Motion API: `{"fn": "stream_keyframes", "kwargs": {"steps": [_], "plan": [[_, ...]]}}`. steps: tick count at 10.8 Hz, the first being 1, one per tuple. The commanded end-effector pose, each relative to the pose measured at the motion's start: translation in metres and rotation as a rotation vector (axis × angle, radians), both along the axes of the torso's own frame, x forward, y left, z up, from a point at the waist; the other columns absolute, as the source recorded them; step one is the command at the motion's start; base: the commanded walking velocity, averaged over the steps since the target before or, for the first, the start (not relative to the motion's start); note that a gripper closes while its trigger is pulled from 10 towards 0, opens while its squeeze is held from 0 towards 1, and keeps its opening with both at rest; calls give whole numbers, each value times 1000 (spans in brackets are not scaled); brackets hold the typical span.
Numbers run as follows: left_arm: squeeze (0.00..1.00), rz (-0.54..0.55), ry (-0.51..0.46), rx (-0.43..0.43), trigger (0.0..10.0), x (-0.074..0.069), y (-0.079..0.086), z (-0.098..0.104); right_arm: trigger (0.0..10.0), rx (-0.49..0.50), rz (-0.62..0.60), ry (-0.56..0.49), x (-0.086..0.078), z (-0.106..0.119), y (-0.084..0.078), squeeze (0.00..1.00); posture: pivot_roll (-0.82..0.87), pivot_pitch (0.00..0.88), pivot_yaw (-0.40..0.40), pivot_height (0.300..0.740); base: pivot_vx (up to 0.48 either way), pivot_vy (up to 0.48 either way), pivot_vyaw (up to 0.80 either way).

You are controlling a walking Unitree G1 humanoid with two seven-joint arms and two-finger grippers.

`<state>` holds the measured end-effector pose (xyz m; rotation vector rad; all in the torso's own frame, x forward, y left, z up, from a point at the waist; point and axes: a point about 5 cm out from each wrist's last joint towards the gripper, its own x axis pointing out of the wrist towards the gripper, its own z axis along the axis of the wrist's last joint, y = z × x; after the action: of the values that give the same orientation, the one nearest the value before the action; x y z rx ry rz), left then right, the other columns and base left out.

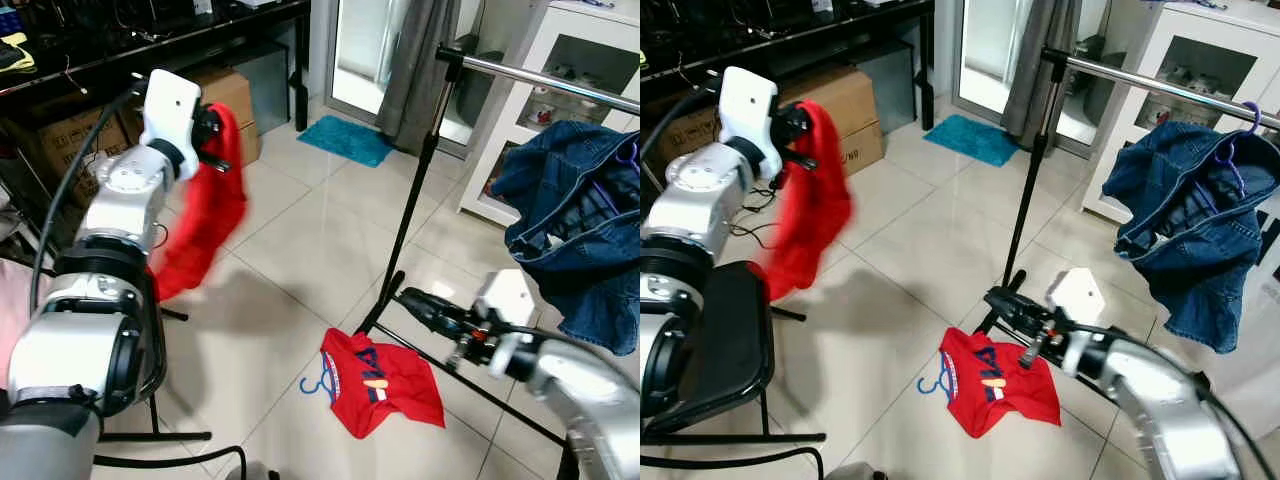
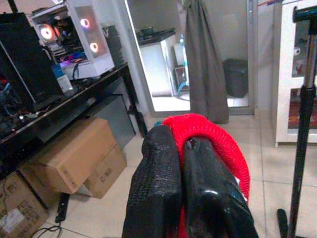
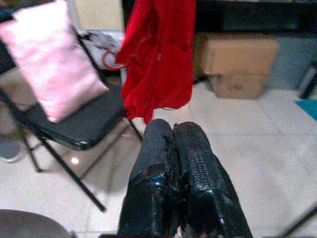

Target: Hang hanger

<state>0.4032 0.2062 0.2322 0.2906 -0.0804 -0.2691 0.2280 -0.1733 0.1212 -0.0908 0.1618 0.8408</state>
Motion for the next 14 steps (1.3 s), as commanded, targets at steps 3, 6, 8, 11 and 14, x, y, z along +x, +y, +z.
{"fn": "stream_keyframes", "kwargs": {"steps": [3, 6, 8, 11, 14], "plan": [[0, 21, 21, -44, 0, 1, -9, -8, 10000, 0, -62, -4, 2, -5, 7, 0, -46, 0, -3, 740, 0, 0, 0], [0, 36, 98, -213, 0, 6, -36, -19, 10000, -14, -215, 77, 15, -20, 9, 1000, -42, 0, 5, 740, 0, 0, 0], [0, 62, 126, -277, 0, 11, -55, -18, 10000, 15, -250, 104, 23, -29, 20, 1000, -30, 0, 35, 740, 0, 0, 0], [0, 116, 126, -312, 0, 18, -78, 2, 10000, -42, -119, 114, 27, -33, 45, 1000, -32, 15, 44, 740, 0, 0, 0], [0, -254, 125, -368, 0, 7, -130, -3, 10000, -130, -156, 44, 60, -35, 61, 1000, -42, 37, 36, 740, 0, 0, 0]]}}
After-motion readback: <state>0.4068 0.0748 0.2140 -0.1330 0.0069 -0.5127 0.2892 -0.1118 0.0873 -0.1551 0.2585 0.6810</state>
